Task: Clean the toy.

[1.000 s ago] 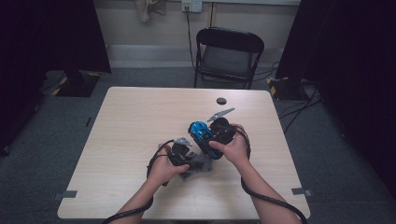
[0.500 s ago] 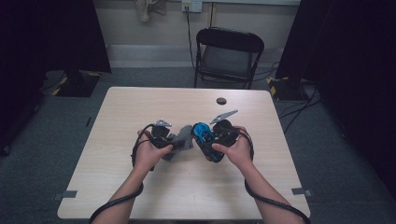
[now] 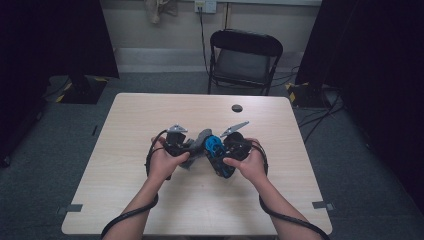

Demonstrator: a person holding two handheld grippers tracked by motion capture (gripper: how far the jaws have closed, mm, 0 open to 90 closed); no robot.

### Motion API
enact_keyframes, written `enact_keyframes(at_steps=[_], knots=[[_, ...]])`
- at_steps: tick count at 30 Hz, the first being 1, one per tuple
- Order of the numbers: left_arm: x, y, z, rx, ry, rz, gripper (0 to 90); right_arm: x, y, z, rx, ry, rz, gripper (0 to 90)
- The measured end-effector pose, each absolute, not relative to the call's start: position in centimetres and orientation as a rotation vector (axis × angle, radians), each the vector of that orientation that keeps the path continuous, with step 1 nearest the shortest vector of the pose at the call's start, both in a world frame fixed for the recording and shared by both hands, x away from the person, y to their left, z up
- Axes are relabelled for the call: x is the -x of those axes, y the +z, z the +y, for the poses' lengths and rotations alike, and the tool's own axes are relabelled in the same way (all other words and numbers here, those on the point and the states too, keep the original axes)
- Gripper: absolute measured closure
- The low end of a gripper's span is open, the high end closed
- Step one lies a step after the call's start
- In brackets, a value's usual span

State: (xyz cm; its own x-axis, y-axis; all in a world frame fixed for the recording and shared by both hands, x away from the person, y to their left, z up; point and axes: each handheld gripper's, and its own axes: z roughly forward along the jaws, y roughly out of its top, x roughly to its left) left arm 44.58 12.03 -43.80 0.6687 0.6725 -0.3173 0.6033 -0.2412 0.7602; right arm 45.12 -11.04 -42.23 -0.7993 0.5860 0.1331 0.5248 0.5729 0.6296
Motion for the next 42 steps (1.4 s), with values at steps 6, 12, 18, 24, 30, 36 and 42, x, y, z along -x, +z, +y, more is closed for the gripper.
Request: enact_keyframes(at_steps=[6,12,18,24,30,36,42], knots=[[-44.3,-44.3,11.4,-1.963,0.082,0.976,70.0,-45.0,-41.9,-10.9,-0.947,1.043,2.707,27.3],[-44.2,-44.9,11.0,-1.978,0.059,0.968,69.9,-45.2,-41.8,-10.8,-0.955,1.05,2.706,27.3],[-43.7,-46.0,10.0,-2.009,0.027,0.956,70.0,-45.3,-41.8,-10.9,-0.966,1.058,2.699,27.4],[-43.2,-46.4,9.4,-2.027,0.008,0.942,69.9,-45.4,-41.5,-10.9,-0.985,1.053,2.674,27.3],[-42.5,-46.9,8.9,-2.056,-0.01,0.923,69.9,-45.7,-41.4,-10.9,-1.008,1.074,2.661,27.4],[-41.8,-47.6,8.2,-2.105,-0.029,0.884,69.9,-45.8,-40.8,-10.8,-1.015,1.114,2.643,27.4],[-41.4,-47.5,7.9,-2.127,-0.054,0.857,69.9,-45.8,-40.3,-10.9,-1.004,1.127,2.638,27.4]])
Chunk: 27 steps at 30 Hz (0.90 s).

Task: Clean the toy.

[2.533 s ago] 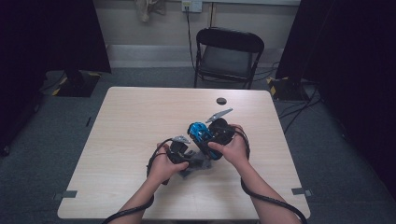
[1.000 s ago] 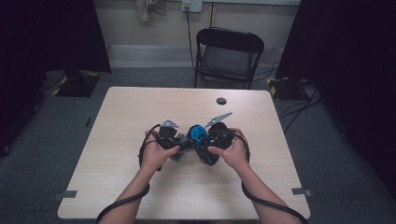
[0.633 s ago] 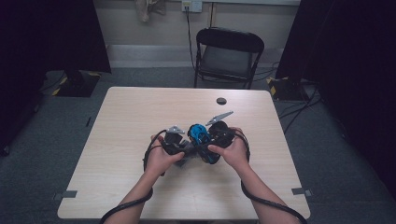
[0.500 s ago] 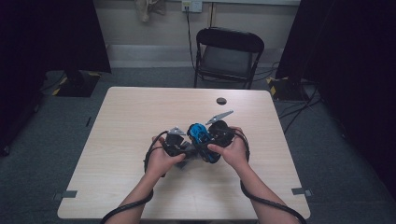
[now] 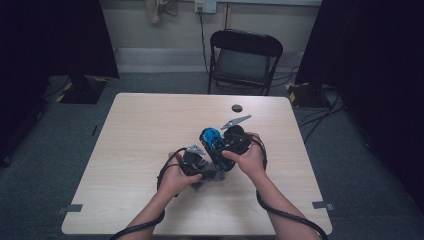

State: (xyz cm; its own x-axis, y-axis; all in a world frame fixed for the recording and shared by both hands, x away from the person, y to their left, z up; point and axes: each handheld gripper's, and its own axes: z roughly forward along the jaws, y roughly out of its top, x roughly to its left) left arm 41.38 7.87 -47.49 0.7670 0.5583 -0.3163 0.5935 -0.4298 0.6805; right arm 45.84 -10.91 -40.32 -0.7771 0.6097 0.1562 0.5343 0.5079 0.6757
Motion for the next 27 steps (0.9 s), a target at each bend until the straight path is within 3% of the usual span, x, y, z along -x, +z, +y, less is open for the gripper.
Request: enact_keyframes(at_steps=[14,20,27], knots=[[-44.5,-43.3,13.5,-1.97,0.146,1.049,69.7,-45.4,-40.6,-13.0,-1.028,1.161,2.624,27.4],[-45.4,-41.6,13.3,-1.956,0.181,1.033,69.7,-45.1,-41.3,-12.5,-1.01,1.132,2.652,27.4],[-45.4,-41.7,11.8,-1.948,0.137,0.984,69.7,-45.1,-41.5,-11.7,-0.992,1.128,2.668,27.4]])
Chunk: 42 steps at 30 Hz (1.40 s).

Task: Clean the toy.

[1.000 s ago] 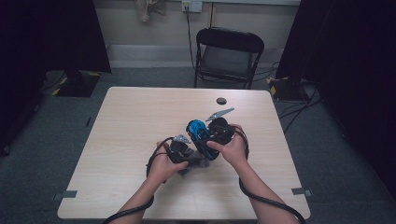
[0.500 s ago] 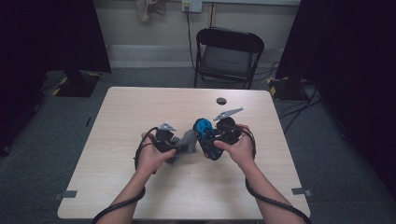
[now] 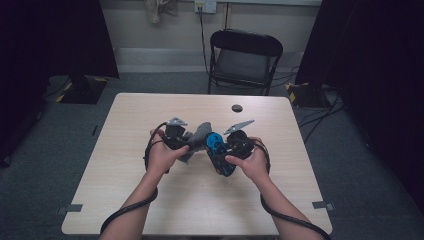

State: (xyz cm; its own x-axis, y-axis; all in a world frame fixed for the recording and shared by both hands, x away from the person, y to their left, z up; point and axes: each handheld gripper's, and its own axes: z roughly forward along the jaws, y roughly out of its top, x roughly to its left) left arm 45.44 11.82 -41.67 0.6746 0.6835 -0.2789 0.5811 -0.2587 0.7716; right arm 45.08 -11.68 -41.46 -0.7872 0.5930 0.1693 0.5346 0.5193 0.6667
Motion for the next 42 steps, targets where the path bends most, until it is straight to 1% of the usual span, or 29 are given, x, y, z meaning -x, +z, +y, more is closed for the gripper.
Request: enact_keyframes(at_steps=[6,16,28,35,42], knots=[[-45.3,-42.0,11.3,-1.948,0.109,0.974,69.9,-45.2,-41.6,-11.7,-1.0,1.116,2.669,27.4],[-44.6,-42.9,10.7,-1.998,0.096,0.932,69.8,-45.5,-41.3,-11.9,-1.009,1.117,2.656,27.4],[-43.8,-44.5,9.9,-2.044,0.027,0.911,69.8,-45.8,-41.1,-12.2,-1.033,1.124,2.642,27.4],[-43.2,-45.9,8.8,-2.09,-0.013,0.896,69.8,-45.9,-40.5,-12.2,-1.041,1.157,2.622,27.4],[-42.6,-46.5,7.9,-2.115,-0.039,0.87,69.8,-46.0,-40.2,-12.6,-1.061,1.176,2.602,27.4]])
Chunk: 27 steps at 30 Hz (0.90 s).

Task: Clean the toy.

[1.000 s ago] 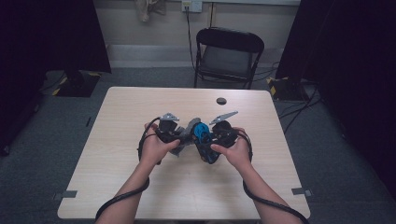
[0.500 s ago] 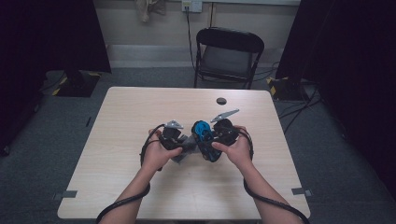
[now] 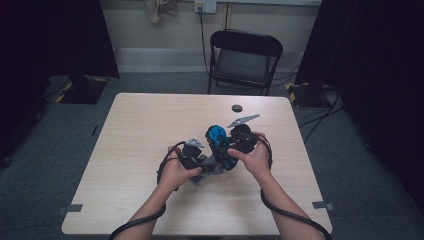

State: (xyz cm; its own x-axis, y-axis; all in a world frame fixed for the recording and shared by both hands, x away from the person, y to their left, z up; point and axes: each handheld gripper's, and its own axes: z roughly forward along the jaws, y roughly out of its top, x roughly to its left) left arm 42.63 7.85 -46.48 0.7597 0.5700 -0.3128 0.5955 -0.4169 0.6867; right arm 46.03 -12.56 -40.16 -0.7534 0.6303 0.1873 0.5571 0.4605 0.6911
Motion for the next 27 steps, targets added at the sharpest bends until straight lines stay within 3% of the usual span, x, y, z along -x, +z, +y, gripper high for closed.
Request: enact_keyframes(at_steps=[27], knots=[[-40.8,-46.9,6.7,-2.194,-0.146,0.726,69.5,-46.8,-39.6,-14.6,-1.16,1.222,2.526,27.4]])
